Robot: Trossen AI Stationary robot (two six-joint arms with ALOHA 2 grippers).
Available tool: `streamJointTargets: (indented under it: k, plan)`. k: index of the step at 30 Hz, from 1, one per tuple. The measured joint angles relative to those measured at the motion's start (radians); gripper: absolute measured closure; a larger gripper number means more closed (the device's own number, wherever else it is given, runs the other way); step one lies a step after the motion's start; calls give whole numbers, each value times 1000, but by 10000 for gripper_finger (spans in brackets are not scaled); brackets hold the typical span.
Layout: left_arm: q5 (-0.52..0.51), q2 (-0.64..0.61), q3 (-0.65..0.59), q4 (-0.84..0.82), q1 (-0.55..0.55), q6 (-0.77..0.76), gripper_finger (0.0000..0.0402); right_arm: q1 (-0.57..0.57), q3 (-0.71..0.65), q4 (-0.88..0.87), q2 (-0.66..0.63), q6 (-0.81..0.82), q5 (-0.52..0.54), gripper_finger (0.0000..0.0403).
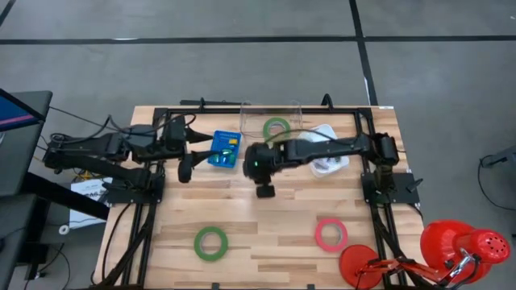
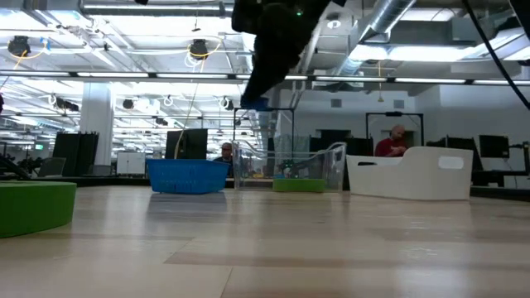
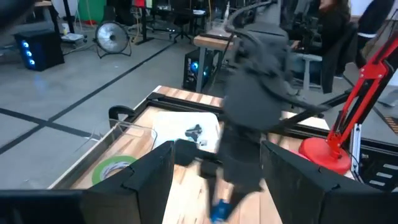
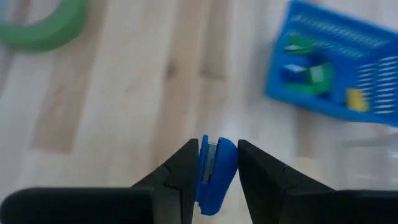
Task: Pick and place Stapler, Stapler remover, tape
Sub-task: Put the blue stapler into the blue bin
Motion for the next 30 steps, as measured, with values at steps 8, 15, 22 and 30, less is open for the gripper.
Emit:
streamJointTargets:
  k: [8,15,22,30]
  plan:
    - [0,-29,-1,-2,0,0,175,-122,62,116,0,0,2,302]
    - [0,-39,-1,0,0,0,175,-187,71,267,0,-2,-8,302]
    - [0,-44,-1,1,0,0,175,-232,71,442,0,-2,-9,302]
    - [0,-44,-1,0,0,0,175,-254,71,562,0,-1,-9,302]
